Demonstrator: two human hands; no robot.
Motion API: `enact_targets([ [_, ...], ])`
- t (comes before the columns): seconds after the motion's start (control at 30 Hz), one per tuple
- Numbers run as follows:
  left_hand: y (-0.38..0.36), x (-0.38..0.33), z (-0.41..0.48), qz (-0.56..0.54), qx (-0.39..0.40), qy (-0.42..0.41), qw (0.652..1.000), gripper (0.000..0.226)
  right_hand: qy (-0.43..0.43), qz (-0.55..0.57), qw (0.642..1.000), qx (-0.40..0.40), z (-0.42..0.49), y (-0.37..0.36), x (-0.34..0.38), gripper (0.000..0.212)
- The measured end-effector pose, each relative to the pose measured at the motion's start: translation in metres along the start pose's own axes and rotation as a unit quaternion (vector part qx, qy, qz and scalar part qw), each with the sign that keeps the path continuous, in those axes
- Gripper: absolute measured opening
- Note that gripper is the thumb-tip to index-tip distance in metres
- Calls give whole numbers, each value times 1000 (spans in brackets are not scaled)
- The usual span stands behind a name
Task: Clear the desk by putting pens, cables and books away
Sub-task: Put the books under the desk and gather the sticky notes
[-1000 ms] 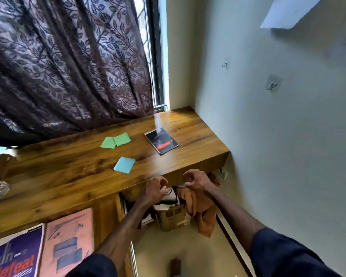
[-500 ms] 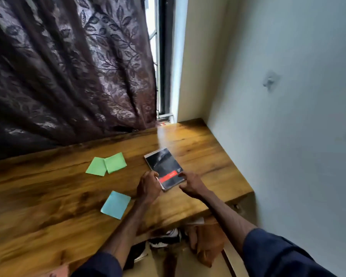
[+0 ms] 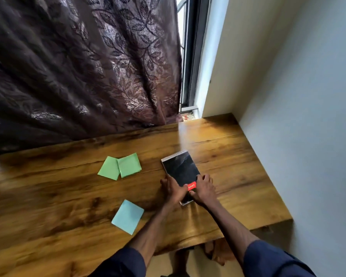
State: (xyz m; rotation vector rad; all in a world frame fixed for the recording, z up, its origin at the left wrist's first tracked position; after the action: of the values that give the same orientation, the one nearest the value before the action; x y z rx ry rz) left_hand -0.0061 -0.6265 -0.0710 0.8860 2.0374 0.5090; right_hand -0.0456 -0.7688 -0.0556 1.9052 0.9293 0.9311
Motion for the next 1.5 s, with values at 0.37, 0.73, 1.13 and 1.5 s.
enact_targets([
  [0.37,-10,28,-10,-262,28,117,958,32,-25,201,979,-8,-13,4,-32,42],
  [0.73,3,68,-127,-230,-63,-22,971,21,-30,324,944,49,-120,-32,-66,54],
  [1.13,21,165,-279,-297,-141,-59,942,68,17,461,874,153,-259,-77,-63,31],
  [1.5,66,272,-308,-163,-120,3,979,55,38,407,905,119,-337,-136,10,39],
])
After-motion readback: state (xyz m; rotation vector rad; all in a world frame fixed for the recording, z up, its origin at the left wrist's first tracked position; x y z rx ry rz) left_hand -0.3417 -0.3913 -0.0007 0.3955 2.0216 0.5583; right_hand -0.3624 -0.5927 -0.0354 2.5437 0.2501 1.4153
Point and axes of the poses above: each hand's wrist, its own z-axis towards the middle knuckle, its own y-axis out of the back of the hand, x = y × z, the point moved 9 cm from there along z, towards the middle knuckle, and after that the axes turned 1 degree about -z, right-handed, at the moved point
